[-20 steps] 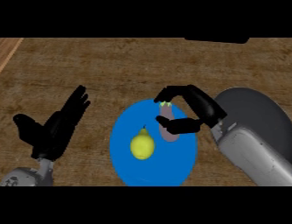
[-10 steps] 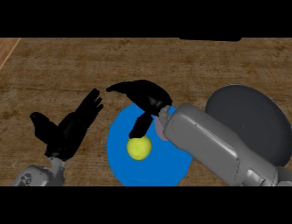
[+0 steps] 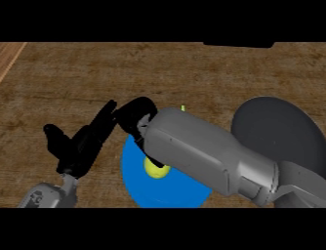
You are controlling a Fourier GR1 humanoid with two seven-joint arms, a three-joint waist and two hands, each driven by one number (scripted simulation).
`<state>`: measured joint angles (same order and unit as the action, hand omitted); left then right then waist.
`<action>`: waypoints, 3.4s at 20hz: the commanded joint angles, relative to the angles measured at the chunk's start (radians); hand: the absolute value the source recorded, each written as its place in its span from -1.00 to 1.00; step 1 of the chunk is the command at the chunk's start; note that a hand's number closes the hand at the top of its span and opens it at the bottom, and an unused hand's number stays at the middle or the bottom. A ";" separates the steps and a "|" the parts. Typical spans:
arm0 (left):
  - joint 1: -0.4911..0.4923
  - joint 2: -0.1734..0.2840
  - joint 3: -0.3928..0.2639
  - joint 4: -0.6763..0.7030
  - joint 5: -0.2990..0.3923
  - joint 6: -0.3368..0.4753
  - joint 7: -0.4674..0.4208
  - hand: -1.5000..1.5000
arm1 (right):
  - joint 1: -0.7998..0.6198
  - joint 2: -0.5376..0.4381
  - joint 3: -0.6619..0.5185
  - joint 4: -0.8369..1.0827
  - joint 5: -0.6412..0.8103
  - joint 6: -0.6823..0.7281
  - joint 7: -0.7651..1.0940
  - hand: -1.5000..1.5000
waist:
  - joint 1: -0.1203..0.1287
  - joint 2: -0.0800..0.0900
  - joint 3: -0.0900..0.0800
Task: Pick the pear from the plate and place it in the pan
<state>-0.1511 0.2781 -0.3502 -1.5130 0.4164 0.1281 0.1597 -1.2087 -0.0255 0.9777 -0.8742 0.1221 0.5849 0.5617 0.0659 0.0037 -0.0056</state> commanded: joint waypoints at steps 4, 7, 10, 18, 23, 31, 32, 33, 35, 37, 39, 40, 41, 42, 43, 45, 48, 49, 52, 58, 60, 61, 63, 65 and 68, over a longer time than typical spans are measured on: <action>-0.009 -0.010 0.002 0.011 0.007 -0.019 0.006 0.00 | -0.065 0.025 0.114 -0.004 -0.198 0.318 0.243 -1.00 | 0.009 -0.002 0.001; -0.007 0.008 0.001 0.025 -0.011 -0.042 -0.013 0.00 | -0.072 0.025 0.158 -0.013 -0.295 0.322 0.328 -1.00 | 0.018 0.000 0.001; 0.001 -0.008 -0.003 -0.005 -0.014 -0.023 0.001 0.00 | -0.055 0.025 0.211 -0.020 -0.363 0.270 0.385 -1.00 | 0.017 0.000 0.002; -0.015 -0.017 0.038 0.053 -0.002 -0.055 -0.025 0.00 | -0.070 0.025 0.336 -0.079 -0.452 0.143 0.470 -1.00 | 0.007 0.004 0.002; 0.044 -0.037 0.002 -0.020 -0.043 -0.006 -0.014 0.00 | -0.123 0.025 0.385 -0.067 -0.371 0.184 0.440 -1.00 | -0.014 -0.002 0.004; 0.055 -0.012 0.082 0.038 -0.024 -0.070 -0.064 0.00 | -0.083 0.025 0.385 -0.050 -0.334 0.199 0.397 -1.00 | -0.040 -0.001 0.005; -0.005 -0.043 0.084 0.082 -0.029 -0.047 -0.037 0.00 | -0.112 0.025 0.350 -0.066 -0.377 0.203 0.434 -1.00 | -0.035 0.000 0.004; 0.021 -0.053 0.054 0.052 -0.045 -0.043 -0.034 0.00 | -0.103 0.025 0.362 -0.047 -0.343 0.199 0.401 -1.00 | -0.034 0.000 0.005; 0.015 -0.032 0.079 0.038 -0.035 -0.055 -0.020 0.00 | -0.102 0.025 0.381 -0.022 -0.314 0.211 0.382 -1.00 | -0.031 0.001 0.005; 0.024 -0.038 0.075 0.012 -0.029 -0.055 0.006 0.00 | -0.079 0.025 0.379 -0.037 -0.303 0.190 0.381 -1.00 | -0.028 0.001 0.005; -0.004 -0.018 0.088 -0.007 -0.023 -0.059 0.055 0.00 | -0.037 0.025 0.423 -0.013 -0.253 0.149 0.328 1.00 | -0.017 0.004 0.005; 0.074 -0.064 0.031 -0.034 -0.076 -0.026 -0.018 0.00 | -0.004 0.025 0.425 0.000 -0.198 0.084 0.275 1.00 | -0.019 0.003 0.005; -0.018 -0.049 0.083 0.020 -0.037 -0.053 0.037 0.00 | -0.040 0.025 0.399 -0.022 -0.201 0.127 0.267 1.00 | -0.025 0.004 0.005; 0.012 -0.022 0.105 -0.016 -0.033 -0.054 0.031 0.00 | -0.041 0.025 0.423 0.003 -0.138 0.149 0.173 1.00 | -0.028 0.004 0.005; -0.003 -0.065 0.065 -0.016 -0.059 -0.021 0.053 0.00 | -0.044 0.025 0.421 -0.014 -0.110 0.128 0.179 1.00 | -0.032 0.002 0.005; 0.001 -0.074 0.063 0.031 -0.067 -0.049 0.001 0.00 | -0.037 0.025 0.449 -0.033 -0.079 0.106 0.143 1.00 | -0.020 0.006 0.005; 0.040 -0.042 0.100 -0.025 -0.037 -0.047 0.046 0.00 | 0.070 -0.026 0.453 -0.168 0.008 -0.003 0.163 1.00 | -0.068 -0.008 0.007; 0.067 -0.044 0.107 0.027 -0.055 -0.040 -0.014 0.00 | 0.089 -0.069 0.421 -0.241 0.010 -0.125 0.166 1.00 | -0.095 -0.015 0.008; 0.085 -0.046 0.129 0.033 -0.039 -0.025 -0.012 0.00 | 0.198 -0.049 0.382 -0.364 0.028 -0.315 0.208 1.00 | -0.164 -0.038 0.015; 0.136 -0.026 0.154 0.020 -0.034 -0.019 -0.021 0.00 | 0.334 -0.208 0.419 -0.649 0.191 -0.566 0.264 1.00 | -0.198 -0.053 0.013; 0.139 -0.029 0.159 0.004 -0.026 -0.017 -0.018 0.00 | 0.366 -0.279 0.410 -0.729 0.271 -0.667 0.288 1.00 | -0.202 -0.053 0.014; 0.139 -0.034 0.158 0.008 -0.029 -0.009 -0.017 0.00 | 0.336 -0.311 0.383 -0.771 0.322 -0.706 0.300 1.00 | -0.211 -0.059 0.014; 0.141 -0.038 0.164 0.012 -0.028 -0.005 -0.022 0.00 | 0.345 -0.353 0.366 -0.878 0.402 -0.779 0.323 1.00 | -0.217 -0.058 0.014; 0.148 -0.023 0.168 -0.012 -0.025 -0.011 -0.016 0.00 | 0.376 -0.395 0.341 -0.989 0.460 -0.838 0.374 1.00 | -0.211 -0.060 0.013; 0.158 -0.026 0.162 -0.014 -0.035 -0.010 -0.030 0.00 | 0.454 -0.489 0.287 -1.163 0.508 -0.930 0.409 1.00 | -0.217 -0.050 0.013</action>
<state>-0.0038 0.2515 -0.1899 -1.5151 0.3837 0.1155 0.1360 -0.8190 -0.4150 1.3158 -1.8430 0.5486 -0.2278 0.9159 -0.1463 -0.0507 0.0077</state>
